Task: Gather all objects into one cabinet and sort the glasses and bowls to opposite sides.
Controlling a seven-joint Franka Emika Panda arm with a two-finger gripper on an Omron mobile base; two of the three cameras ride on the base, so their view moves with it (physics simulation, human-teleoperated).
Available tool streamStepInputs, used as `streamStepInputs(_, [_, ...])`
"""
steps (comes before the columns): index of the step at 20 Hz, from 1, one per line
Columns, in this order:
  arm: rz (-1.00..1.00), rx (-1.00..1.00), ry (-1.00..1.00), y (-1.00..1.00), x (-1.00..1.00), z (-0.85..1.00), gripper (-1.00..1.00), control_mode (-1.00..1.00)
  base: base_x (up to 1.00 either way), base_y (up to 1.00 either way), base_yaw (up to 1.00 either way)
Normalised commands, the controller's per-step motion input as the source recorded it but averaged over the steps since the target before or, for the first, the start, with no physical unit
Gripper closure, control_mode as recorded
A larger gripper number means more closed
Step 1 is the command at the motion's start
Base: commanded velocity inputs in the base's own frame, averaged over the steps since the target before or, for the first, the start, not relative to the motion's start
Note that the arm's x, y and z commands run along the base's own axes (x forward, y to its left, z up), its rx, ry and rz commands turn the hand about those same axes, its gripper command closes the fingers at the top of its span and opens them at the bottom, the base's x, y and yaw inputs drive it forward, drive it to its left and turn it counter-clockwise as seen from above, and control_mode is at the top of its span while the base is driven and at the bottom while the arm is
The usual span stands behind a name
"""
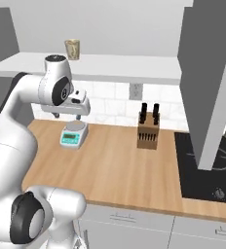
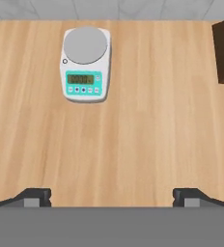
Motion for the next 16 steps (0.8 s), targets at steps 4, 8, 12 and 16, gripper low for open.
streamStepInputs(4, [0.0, 0.0, 0.0, 0.0, 0.0, 0.0, -1.0, 1.0, 0.84, 0.11, -0.15])
streamStepInputs(8, [0.0, 0.0, 0.0, 0.0, 0.0, 0.0, -1.0, 1.0, 1.0, 0.11, -0.16])
streamStepInputs(12, [0.0, 0.0, 0.0, 0.0, 0.0, 0.0, -1.0, 1.0, 0.18, 0.03, -0.05])
streamStepInputs(16, [0.0, 0.0, 0.0, 0.0, 0.0, 0.0, -1.0, 1.0, 0.0, 0.0, 0.0])
